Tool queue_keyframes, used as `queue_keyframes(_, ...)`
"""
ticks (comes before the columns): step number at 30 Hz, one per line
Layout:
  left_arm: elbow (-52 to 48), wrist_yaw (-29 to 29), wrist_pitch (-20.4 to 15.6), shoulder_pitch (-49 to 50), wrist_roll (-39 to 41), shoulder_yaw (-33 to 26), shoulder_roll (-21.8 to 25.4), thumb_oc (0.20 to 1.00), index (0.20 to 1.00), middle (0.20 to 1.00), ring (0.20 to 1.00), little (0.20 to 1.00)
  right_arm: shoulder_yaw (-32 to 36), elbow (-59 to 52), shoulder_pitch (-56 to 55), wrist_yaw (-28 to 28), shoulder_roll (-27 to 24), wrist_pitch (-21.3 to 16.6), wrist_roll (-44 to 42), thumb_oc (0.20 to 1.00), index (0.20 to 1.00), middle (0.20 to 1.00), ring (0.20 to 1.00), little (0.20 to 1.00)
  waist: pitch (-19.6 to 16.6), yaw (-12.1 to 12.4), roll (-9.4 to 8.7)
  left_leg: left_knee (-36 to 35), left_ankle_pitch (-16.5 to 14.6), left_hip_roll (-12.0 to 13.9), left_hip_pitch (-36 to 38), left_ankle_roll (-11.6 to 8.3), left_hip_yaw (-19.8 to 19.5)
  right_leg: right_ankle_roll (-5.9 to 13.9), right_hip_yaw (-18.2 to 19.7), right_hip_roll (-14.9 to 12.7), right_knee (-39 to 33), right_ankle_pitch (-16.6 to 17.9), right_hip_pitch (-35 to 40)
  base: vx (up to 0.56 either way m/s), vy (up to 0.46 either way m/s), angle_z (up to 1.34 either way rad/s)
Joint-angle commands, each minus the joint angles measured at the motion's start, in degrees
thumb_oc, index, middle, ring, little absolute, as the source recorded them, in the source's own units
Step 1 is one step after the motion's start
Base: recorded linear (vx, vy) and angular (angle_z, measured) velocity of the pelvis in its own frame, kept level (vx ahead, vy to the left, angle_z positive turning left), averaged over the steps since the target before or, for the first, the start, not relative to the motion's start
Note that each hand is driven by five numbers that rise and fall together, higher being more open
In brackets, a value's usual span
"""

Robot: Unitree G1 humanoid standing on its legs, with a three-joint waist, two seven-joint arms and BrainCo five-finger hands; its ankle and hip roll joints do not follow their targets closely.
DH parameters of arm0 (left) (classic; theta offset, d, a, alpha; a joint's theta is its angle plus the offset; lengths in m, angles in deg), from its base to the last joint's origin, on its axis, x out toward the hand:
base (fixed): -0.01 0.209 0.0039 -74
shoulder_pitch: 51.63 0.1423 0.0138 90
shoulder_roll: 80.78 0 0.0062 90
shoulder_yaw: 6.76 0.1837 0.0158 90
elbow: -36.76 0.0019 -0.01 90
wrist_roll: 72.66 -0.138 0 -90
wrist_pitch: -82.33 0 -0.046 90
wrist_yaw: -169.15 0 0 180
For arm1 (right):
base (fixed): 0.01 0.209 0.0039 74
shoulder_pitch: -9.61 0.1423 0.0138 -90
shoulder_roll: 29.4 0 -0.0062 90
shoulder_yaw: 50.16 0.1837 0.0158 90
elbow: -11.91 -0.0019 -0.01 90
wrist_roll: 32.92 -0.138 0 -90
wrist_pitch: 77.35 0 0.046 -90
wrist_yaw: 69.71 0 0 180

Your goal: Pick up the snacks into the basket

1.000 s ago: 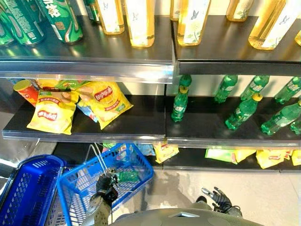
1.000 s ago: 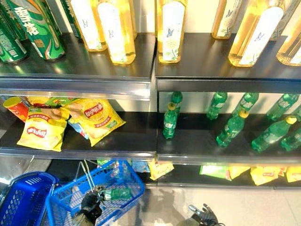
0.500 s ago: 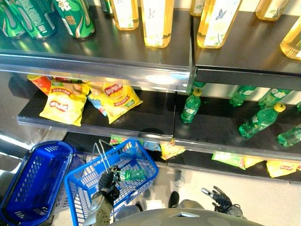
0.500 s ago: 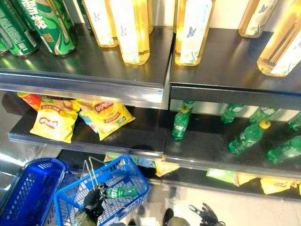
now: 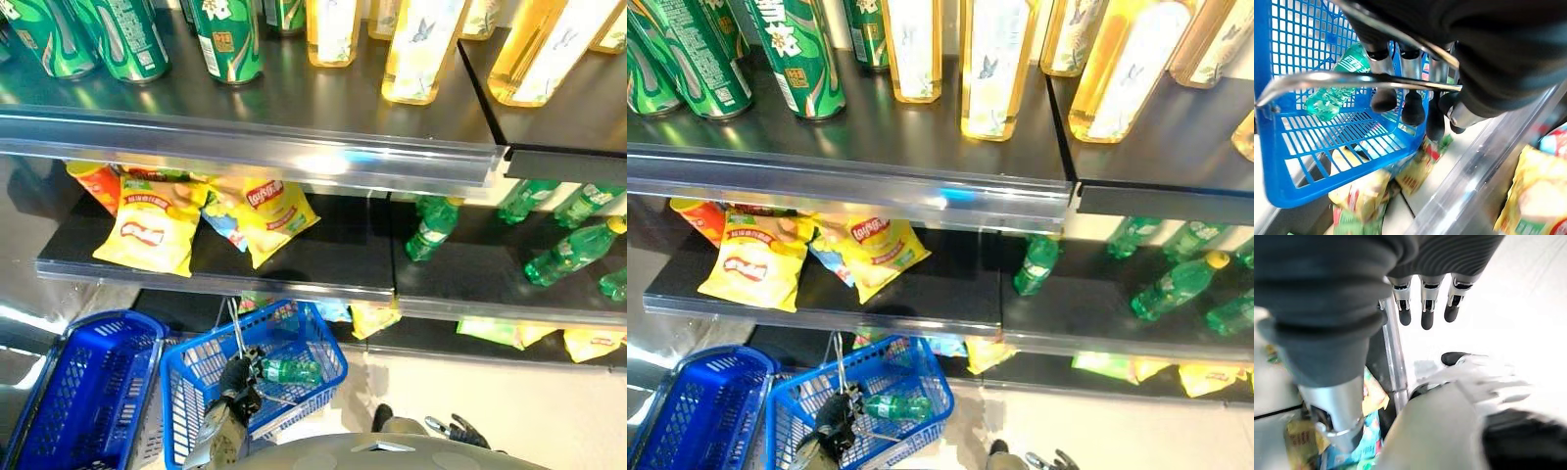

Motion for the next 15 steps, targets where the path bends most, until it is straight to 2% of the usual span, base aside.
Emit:
queue_keyframes(1, -13.0, 3.5, -6.4, -2.8, -2.5, -1.8, 2.7, 0.2, 0.2, 0.2, 0.2, 0.2, 1.6, 1.4, 3.1, 0.6, -0.9, -0.2, 0.5, 1.0, 1.0, 1.0, 1.0, 1.0, -0.7, 0.4, -2.92, 0.7, 1.9, 0.5, -3.3, 2.06, 0.6, 5.55, 1.4, -9.8, -2.6, 10.8, 3.0, 0.09, 0.414, 0.15)
queue_keyframes(2, -13.7, 3.6, -6.4, -2.8, -2.8, -1.5, 3.1, 0.2, 0.2, 0.2, 0.2, 0.2, 1.6, 1.3, 3.2, 0.6, -0.9, 0.0, 0.8, 1.0, 1.0, 1.0, 1.0, 1.0, -0.2, 0.6, -3.21, 1.0, 1.0, -1.6, -3.4, 3.29, 0.9, 5.92, 1.8, -11.6, -1.9, 14.5, 2.1, 0.05, 0.416, -0.09)
queue_keyframes(3, -14.3, 3.8, -6.5, -2.9, -2.7, -1.3, 3.5, 0.2, 0.2, 0.2, 0.2, 0.2, 1.1, 1.1, 3.7, 0.7, -0.9, 0.0, 1.1, 1.0, 1.0, 1.0, 1.0, 1.0, 0.3, 0.8, -3.26, 0.8, 0.7, -3.2, -3.5, 4.41, 1.2, 5.64, 2.4, -12.7, -1.1, 16.2, 1.1, 0.04, 0.411, -0.12)
queue_keyframes(5, -15.1, 4.4, -6.5, -1.9, -3.5, -1.3, 3.8, 0.2, 0.2, 0.2, 0.2, 0.2, -0.1, 0.4, 3.7, 0.5, -0.8, 0.0, 2.9, 1.0, 1.0, 1.0, 1.0, 1.0, 0.5, 1.3, -2.81, -1.1, -0.1, -5.8, -2.6, 5.84, 1.9, 6.09, -0.1, -15.0, -0.1, 20.2, -0.2, 0.04, 0.412, -0.23)
queue_keyframes(6, -15.3, 4.6, -6.3, -1.7, -3.6, -1.3, 3.8, 0.2, 0.2, 0.2, 0.2, 0.2, -0.4, 0.0, 3.8, 0.5, -0.8, 0.1, 2.9, 1.0, 1.0, 1.0, 1.0, 1.0, 0.6, 1.5, -2.54, -1.5, -0.7, -6.9, -2.4, 6.41, 1.9, 5.95, -1.9, -15.9, 1.0, 20.7, -0.6, 0.08, 0.429, -0.36)
queue_keyframes(8, -15.3, 4.4, -6.3, -1.2, -4.2, -1.7, 3.8, 0.2, 0.2, 0.2, 0.2, 0.2, -1.3, -0.3, 4.1, 0.5, -0.4, 0.2, 2.9, 1.0, 1.0, 1.0, 1.0, 1.0, 0.9, 2.2, -1.66, -1.5, -3.3, -8.1, -1.3, 7.08, 2.0, 5.63, -6.0, -16.0, 5.7, 17.2, -1.5, 0.07, 0.375, -0.45)
queue_keyframes(9, -15.3, 4.4, -6.2, -1.2, -4.2, -1.7, 3.8, 0.2, 0.2, 0.2, 0.2, 0.2, -1.3, -0.3, 4.1, 0.5, -0.4, 0.2, 2.9, 1.0, 1.0, 1.0, 1.0, 1.0, 0.9, 2.2, -1.67, -1.5, -3.3, -8.1, -1.3, 7.09, 2.0, 5.64, -6.0, -16.0, 5.8, 17.2, -1.5, 0.01, 0.375, -0.49)
queue_keyframes(10, -15.6, 4.4, -6.3, -1.1, -3.8, -1.6, 3.7, 0.2, 0.2, 0.2, 0.2, 0.2, -2.2, -1.5, 4.3, 0.2, 0.0, -0.3, 2.1, 1.0, 1.0, 1.0, 1.0, 1.0, 1.5, 1.8, -1.7, -1.5, -3.7, -9.6, -1.4, 8.39, 1.4, 4.76, -5.7, -11.8, 9.6, 13.2, -2.9, 0.02, 0.294, -0.37)
queue_keyframes(12, -15.3, 4.5, -6.4, -1.2, -3.6, -1.5, 3.7, 0.2, 0.2, 0.2, 0.2, 0.2, -3.4, -1.9, 4.4, -0.4, 0.3, -1.0, 1.2, 1.0, 1.0, 1.0, 1.0, 1.0, 1.9, 1.5, -1.79, -1.5, -3.5, -10.4, -1.4, 8.91, 1.1, 3.14, -5.8, -4.5, 9.5, 8.0, -4.1, 0.03, 0.226, -0.4)
queue_keyframes(14, -15.8, 5.1, -6.5, -0.4, -3.2, -2.1, 3.4, 0.2, 0.2, 0.2, 0.2, 0.2, -4.7, -2.4, 4.1, -0.9, 0.6, -1.2, 1.5, 1.0, 1.0, 1.0, 1.0, 1.0, 1.5, 2.4, -2.04, -1.5, -3.9, -11.0, -1.0, 8.79, 2.1, 1.7, -10.1, -1.9, 4.9, 6.0, -3.1, 0.03, 0.031, -0.18)
queue_keyframes(15, -16.1, 5.2, -6.3, 0.2, -3.3, -2.0, 3.3, 0.2, 0.2, 0.2, 0.2, 0.2, -5.3, -2.8, 3.7, -1.1, 0.7, -1.4, 1.6, 1.0, 1.0, 1.0, 1.0, 1.0, 1.3, 2.2, -2.14, -1.5, -4.1, -10.9, -0.7, 8.46, 2.2, 0.81, -10.4, -0.2, 2.0, 5.7, -3.0, 0.05, -0.027, -0.04)
